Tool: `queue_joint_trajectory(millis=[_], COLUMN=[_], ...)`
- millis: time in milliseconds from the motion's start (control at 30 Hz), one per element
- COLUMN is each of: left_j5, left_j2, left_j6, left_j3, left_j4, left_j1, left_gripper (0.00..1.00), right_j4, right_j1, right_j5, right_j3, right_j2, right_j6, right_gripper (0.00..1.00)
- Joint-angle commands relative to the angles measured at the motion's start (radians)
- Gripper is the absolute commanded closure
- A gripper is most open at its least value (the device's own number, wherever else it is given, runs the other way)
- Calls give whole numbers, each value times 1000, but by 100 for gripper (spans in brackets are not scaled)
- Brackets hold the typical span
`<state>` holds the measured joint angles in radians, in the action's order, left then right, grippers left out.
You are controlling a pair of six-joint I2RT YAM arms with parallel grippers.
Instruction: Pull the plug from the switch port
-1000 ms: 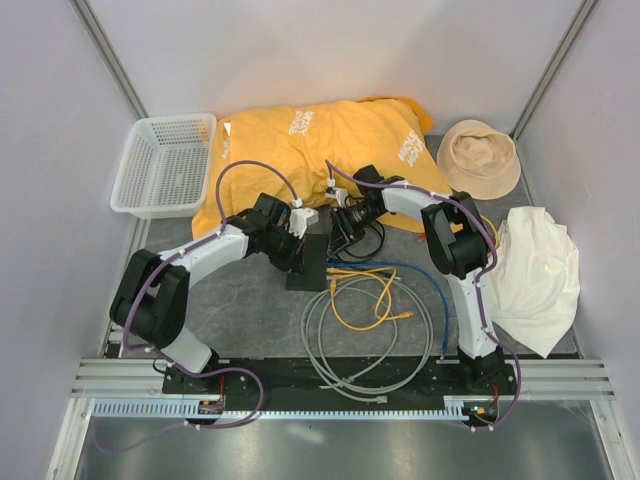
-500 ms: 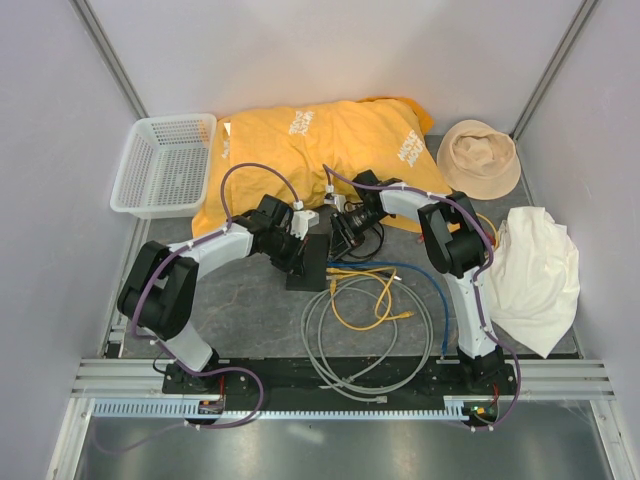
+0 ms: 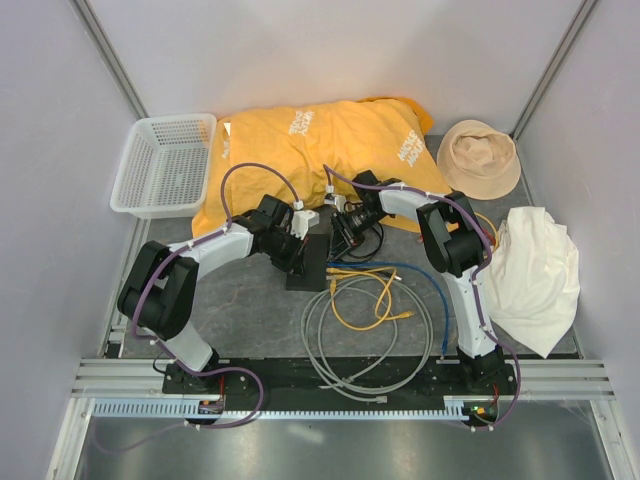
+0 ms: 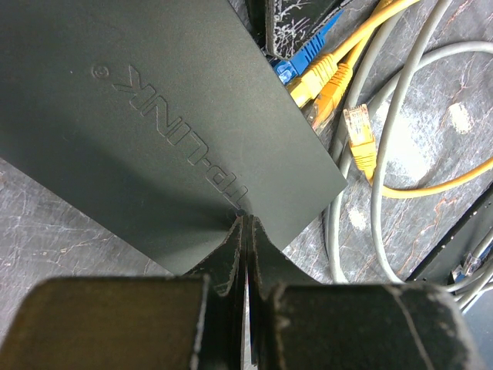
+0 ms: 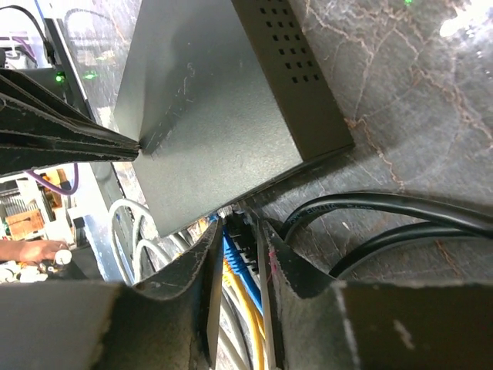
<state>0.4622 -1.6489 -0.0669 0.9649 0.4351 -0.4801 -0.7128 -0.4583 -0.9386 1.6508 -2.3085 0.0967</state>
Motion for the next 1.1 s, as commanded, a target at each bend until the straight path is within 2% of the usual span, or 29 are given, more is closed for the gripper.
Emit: queue_joint_trajectory(millis=[0,267,500,933,1067], left_j5=[-28,-28,-56,-200,-313], left_j2=[-11,-9,-11,37,43], left_j6=[6,7,-33,-184,-203], left_j3=[11,5,6,-86,-124], left_j4=[-18,-19,-22,-81,-131], left_j1=[-6,-8,-14,-43,-87], left_gripper=[98,98,98,98,98], right_j4=[24,18,-37,-186,-200], right_j1=[-19,-36,-54,-57,-57], right_j5=[96,149,254,460,466], right_j3=[14,12,44,101,90], right_j2=[-43,-29,-15,-55,-58], right_j6=[-5,8,47,182,183], right_gripper=[72,86,100,100,100])
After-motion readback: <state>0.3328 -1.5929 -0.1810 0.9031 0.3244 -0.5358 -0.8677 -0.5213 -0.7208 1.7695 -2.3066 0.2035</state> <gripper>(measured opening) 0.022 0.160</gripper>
